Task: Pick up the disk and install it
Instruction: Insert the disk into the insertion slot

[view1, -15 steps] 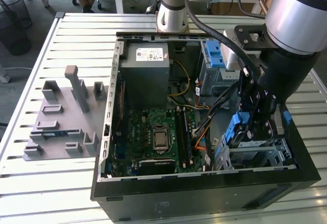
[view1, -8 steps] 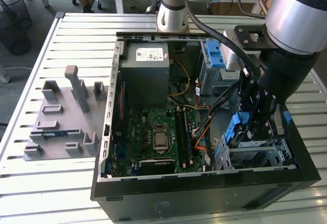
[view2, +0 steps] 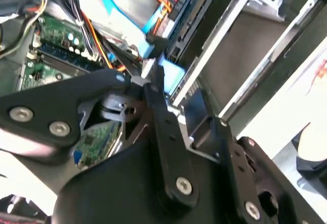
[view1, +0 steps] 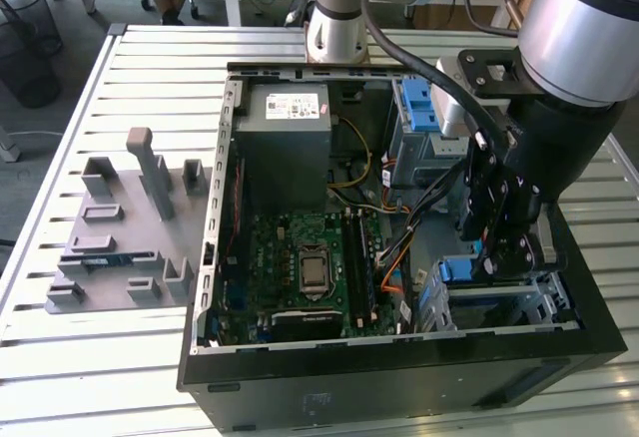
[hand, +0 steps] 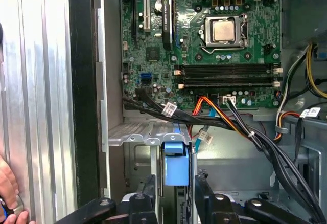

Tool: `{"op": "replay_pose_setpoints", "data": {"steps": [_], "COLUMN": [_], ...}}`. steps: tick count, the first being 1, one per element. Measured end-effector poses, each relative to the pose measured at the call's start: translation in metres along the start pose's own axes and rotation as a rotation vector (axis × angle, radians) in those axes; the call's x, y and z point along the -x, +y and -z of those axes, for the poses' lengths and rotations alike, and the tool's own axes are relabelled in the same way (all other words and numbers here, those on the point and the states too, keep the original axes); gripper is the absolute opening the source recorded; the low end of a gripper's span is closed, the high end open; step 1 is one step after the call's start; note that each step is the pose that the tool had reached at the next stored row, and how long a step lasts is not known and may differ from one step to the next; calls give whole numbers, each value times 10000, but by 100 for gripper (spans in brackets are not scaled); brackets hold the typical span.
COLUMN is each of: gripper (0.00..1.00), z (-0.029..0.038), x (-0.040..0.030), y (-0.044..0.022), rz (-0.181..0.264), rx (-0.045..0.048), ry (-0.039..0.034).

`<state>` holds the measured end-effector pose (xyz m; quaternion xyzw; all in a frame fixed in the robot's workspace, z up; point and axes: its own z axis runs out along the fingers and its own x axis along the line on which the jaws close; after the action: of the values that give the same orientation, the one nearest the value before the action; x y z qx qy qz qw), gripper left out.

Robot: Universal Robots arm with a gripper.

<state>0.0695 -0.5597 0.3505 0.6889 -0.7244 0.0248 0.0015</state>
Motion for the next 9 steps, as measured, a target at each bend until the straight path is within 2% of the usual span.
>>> {"op": "replay_pose_setpoints", "data": {"steps": [2, 3, 4, 6, 7, 9], "gripper": [42, 36, 36, 24, 24, 12], "z": [0, 0, 0, -1, -1, -2], "x": [0, 0, 0, 0, 0, 0], "y": [0, 0, 0, 0, 0, 0], "rz": [0, 0, 0, 0, 0, 0], "rx": [0, 0, 1, 0, 0, 0], "ry": [1, 2, 2, 2, 1, 1]}}
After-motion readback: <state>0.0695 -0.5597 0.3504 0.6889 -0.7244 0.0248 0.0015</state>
